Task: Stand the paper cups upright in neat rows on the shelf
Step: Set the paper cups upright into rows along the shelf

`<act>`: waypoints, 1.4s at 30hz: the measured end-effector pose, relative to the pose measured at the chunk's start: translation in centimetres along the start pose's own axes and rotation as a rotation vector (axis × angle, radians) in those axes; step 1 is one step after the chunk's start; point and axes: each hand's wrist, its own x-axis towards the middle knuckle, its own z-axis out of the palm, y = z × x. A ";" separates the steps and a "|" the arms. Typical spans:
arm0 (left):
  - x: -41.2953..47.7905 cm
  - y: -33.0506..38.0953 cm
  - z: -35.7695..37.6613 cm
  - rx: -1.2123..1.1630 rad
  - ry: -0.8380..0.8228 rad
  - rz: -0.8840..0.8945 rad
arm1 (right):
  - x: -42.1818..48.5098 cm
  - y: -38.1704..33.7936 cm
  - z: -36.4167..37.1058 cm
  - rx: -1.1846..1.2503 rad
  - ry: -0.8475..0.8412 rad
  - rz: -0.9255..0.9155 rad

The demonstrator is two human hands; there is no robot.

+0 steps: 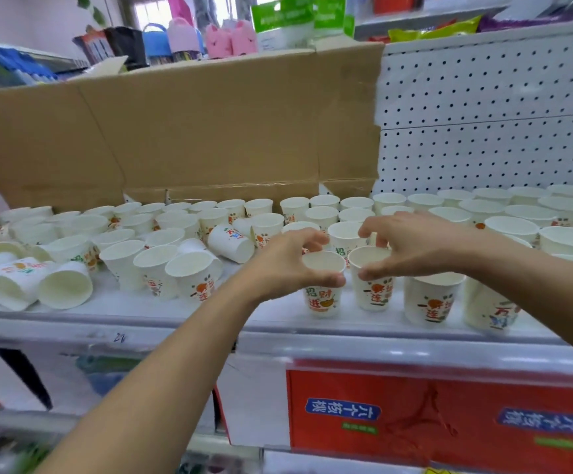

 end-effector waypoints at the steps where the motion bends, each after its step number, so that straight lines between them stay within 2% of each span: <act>1: -0.2 0.1 0.3 -0.008 0.026 0.001 | -0.1 0.0 0.0 -0.007 -0.001 0.012; 5: -3.1 -1.1 1.1 -0.018 0.209 0.045 | -0.7 -0.8 0.1 0.025 0.133 -0.001; 8: -6.2 -3.9 0.0 0.056 0.345 0.109 | -0.6 -3.0 0.1 0.095 0.277 -0.113; 12: -9.0 -9.1 -4.5 0.168 0.582 0.112 | 0.6 -8.2 0.3 0.226 0.316 -0.303; 14: -9.9 -11.7 -7.1 0.241 0.624 0.052 | 1.5 -11.0 1.3 0.273 0.308 -0.387; 18: -9.8 -16.4 -10.4 0.442 0.512 -0.018 | 4.2 -16.5 3.1 0.300 0.320 -0.466; 22: -8.7 -17.8 -11.5 0.569 0.438 0.001 | 7.2 -19.5 4.8 0.120 0.370 -0.414; 25: -8.5 -17.8 -11.6 0.541 0.425 0.060 | 7.8 -19.7 5.4 0.133 0.396 -0.398; 27: -8.5 -17.2 -11.3 0.439 0.399 0.128 | 7.0 -18.9 4.8 0.110 0.376 -0.357; 31: -7.6 -14.6 -10.5 0.278 0.266 0.230 | 4.4 -16.2 3.2 -0.041 0.249 -0.229; 34: -6.7 -12.9 -9.6 0.282 0.165 0.272 | 3.2 -15.5 2.5 -0.104 0.174 -0.168; 38: -6.2 -12.6 -9.4 0.335 0.115 0.329 | 3.0 -15.4 2.1 -0.200 0.152 -0.132; 42: -6.3 -13.2 -10.3 0.309 0.085 0.400 | 2.7 -15.9 0.9 -0.119 0.116 -0.055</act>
